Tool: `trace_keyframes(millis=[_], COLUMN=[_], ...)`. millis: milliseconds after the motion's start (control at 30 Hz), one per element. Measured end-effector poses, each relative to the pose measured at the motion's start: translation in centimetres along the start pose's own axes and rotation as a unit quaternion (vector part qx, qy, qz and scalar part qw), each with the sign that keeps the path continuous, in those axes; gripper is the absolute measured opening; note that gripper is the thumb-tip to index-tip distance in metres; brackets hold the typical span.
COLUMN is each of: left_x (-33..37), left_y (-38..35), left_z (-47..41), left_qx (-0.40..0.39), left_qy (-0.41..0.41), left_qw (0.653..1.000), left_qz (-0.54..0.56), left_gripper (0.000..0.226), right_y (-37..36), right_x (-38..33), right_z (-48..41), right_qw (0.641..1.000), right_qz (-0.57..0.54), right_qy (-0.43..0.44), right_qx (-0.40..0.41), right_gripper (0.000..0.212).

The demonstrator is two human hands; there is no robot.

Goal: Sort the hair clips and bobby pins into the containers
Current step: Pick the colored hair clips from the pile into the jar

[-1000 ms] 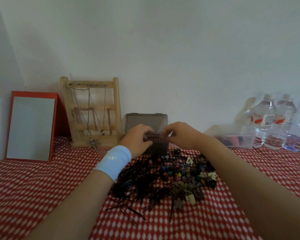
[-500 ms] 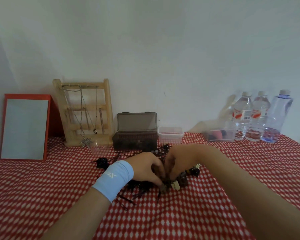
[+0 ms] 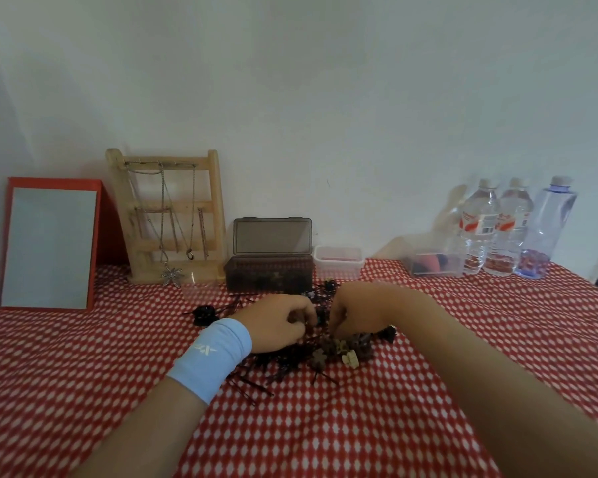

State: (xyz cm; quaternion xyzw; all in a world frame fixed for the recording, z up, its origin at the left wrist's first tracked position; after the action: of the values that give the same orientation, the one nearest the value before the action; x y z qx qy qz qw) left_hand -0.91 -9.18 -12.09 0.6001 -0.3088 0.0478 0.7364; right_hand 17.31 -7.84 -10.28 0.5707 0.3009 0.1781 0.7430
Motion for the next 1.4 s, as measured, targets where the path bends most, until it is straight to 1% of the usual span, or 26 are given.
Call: trace_keyframes(millis=[67,133,167,200,300,400,467,533,633,733,833,900,967,1100,1200,1333,1400], left_x=[0.7,1.3,1.5,1.6,1.2,0.8,0.5,0.0,-0.6,-0.8,-0.3,0.4,1.1,2.0,2.0,1.9,1.6], left_y=[-0.3,-0.6,-0.8,-0.9,-1.0,-0.7,-0.3,0.4,1.2,1.3,0.7,0.2,-0.2,-0.8,-1.7,-1.5,-0.4], left_z=[0.2,0.2,0.3,0.2,0.0,0.2,0.3,0.4,0.4,0.6,0.7,0.7,0.9,0.8,0.6,0.4,0.4], left_qx=[-0.027,-0.043,-0.044,-0.041,-0.012,-0.009,-0.003,0.000,0.014,0.025,0.008,-0.008,-0.007,0.002,0.005,0.023,0.046], left_qy=[-0.002,-0.016,-0.022,-0.025,-0.021,-0.019,-0.020,-0.011,-0.003,-0.003,-0.005,-0.014,-0.025,-0.045,-0.036,-0.031,-0.025], left_qw=[0.999,0.998,0.997,0.996,0.995,0.995,0.996,0.997,0.999,0.999,0.999,0.999,0.998,0.996,0.995,0.997,0.997], left_qz=[-0.017,-0.048,-0.061,-0.072,-0.101,-0.100,-0.091,-0.080,-0.051,-0.045,-0.034,-0.033,-0.058,-0.078,-0.088,-0.069,-0.051], left_gripper=[0.026,0.020,0.018,0.020,0.026,0.019,0.013,0.010,0.007,0.009,0.009,0.018,0.027,0.026,0.027,0.021,0.021], right_y=[-0.3,-0.5,-0.6,-0.6,-0.5,0.0,0.4,0.6,0.6,0.6,0.2,-0.3,-0.8,-1.3,-1.4,-0.8,0.0], right_x=[0.0,0.1,0.1,0.2,0.3,0.1,0.1,-0.1,-0.5,-1.2,-1.4,-1.3,-1.1,-0.7,-0.3,-0.4,-0.5], right_z=[0.1,0.3,0.4,0.4,0.4,0.6,0.7,0.8,0.8,1.0,1.4,1.5,1.4,1.0,0.8,1.0,1.0], right_qw=[1.000,1.000,1.000,1.000,1.000,0.996,0.991,0.987,0.990,0.996,0.998,0.999,1.000,0.999,0.999,0.998,0.995], right_qz=[-0.003,-0.005,-0.005,-0.006,0.000,-0.015,-0.022,-0.040,-0.053,-0.033,-0.029,-0.006,0.018,0.027,0.011,-0.011,-0.022], right_qy=[0.004,0.001,-0.003,-0.006,-0.005,-0.003,0.007,0.013,0.020,0.019,0.008,-0.001,-0.007,-0.007,0.000,0.011,0.015], right_qx=[0.009,0.004,0.002,0.005,0.027,0.086,0.135,0.156,0.132,0.085,0.054,0.037,0.024,0.027,0.038,0.066,0.093], right_gripper=[0.020,0.023,0.024,0.024,0.015,0.005,0.004,0.009,0.026,0.024,0.019,0.019,0.021,0.021,0.017,0.012,0.009])
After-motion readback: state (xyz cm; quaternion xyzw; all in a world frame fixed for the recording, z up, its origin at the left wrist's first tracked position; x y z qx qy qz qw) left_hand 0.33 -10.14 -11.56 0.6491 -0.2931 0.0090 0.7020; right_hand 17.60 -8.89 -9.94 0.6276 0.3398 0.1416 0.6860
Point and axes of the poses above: each hand's wrist, its own z-axis away from the middle knuckle, its own y-axis out of the back of the hand, x = y × z, the point moved 2 cm from there along -z, towards the middle knuckle, and after that the axes turned 13 degrees about y, right-handed, at the moved point
